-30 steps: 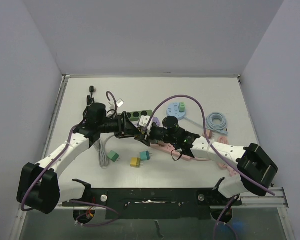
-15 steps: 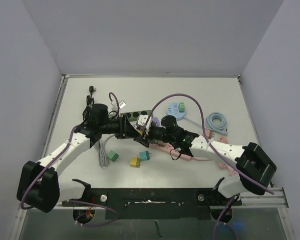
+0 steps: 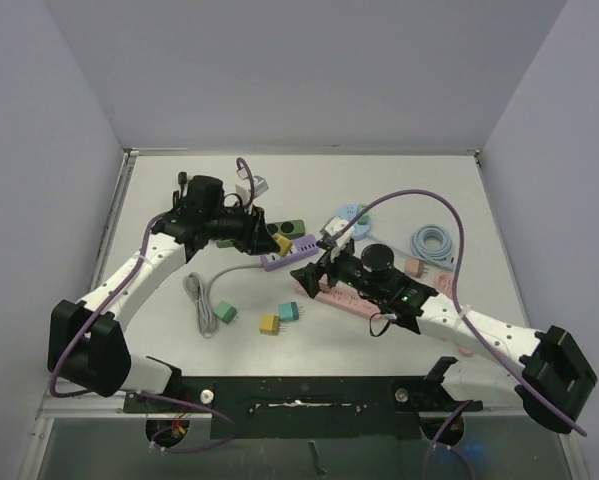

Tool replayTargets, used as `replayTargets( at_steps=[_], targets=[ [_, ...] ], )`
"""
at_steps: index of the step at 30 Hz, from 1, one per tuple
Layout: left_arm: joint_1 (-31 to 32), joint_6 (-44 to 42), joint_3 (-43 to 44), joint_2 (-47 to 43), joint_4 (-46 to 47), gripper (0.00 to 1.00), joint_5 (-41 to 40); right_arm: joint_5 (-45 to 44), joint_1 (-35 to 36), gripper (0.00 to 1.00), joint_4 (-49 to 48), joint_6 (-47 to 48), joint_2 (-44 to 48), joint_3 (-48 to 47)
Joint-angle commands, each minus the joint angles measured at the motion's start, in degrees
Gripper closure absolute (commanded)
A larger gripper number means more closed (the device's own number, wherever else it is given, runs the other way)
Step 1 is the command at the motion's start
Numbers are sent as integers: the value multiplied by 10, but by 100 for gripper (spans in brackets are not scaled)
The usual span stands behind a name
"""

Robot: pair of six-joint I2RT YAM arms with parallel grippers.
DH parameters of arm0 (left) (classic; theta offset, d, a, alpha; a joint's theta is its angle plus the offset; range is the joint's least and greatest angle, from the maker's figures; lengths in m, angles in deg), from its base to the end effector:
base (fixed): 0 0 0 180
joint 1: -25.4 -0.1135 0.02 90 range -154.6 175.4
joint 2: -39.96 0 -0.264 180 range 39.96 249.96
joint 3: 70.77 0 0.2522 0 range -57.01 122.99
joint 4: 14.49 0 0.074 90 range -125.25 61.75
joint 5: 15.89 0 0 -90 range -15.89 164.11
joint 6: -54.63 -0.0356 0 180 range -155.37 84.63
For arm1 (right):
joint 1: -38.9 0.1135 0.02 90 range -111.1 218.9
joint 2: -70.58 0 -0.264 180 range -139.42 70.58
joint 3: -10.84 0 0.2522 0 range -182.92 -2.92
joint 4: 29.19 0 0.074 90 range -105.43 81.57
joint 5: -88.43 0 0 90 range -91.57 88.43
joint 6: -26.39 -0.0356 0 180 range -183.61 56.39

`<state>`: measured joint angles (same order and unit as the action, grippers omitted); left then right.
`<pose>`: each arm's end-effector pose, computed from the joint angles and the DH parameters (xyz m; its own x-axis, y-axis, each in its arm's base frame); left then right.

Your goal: Insert the plug

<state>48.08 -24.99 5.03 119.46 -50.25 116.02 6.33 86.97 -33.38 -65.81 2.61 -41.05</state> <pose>0.2687 -0.1381 0.2929 -0.7142 0.1532 -0.6829 0.6446 0.5240 -0.5567 0.1769 0.2043 0.2659 -0.1693 -0.1316 -0.9767 -0.8209 0.5673 0.0659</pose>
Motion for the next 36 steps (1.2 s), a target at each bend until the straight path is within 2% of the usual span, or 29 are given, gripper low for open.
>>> replayTargets(
  at_steps=[1,6,9,14,18,30,36],
  targets=[
    [-8,-198,48,20,-19,100,-36,-95,-39,0,-6,-135,78,32],
    [-4,-364,102,58,-38,100,-91,-127,-98,0,67,-208,141,56],
    [5,-502,172,108,-135,100,-99,-133,-133,0,87,-236,172,69],
    [11,-602,277,203,-241,100,-147,-136,-172,0,104,-250,192,79],
    [16,-643,367,279,-327,100,-184,-136,-188,1,119,-255,187,77],
    [46,-678,587,463,-427,100,-179,-137,-215,1,128,-265,152,74],
    [54,-685,630,497,-440,100,-202,-136,-218,1,128,-271,148,82]
  ],
)
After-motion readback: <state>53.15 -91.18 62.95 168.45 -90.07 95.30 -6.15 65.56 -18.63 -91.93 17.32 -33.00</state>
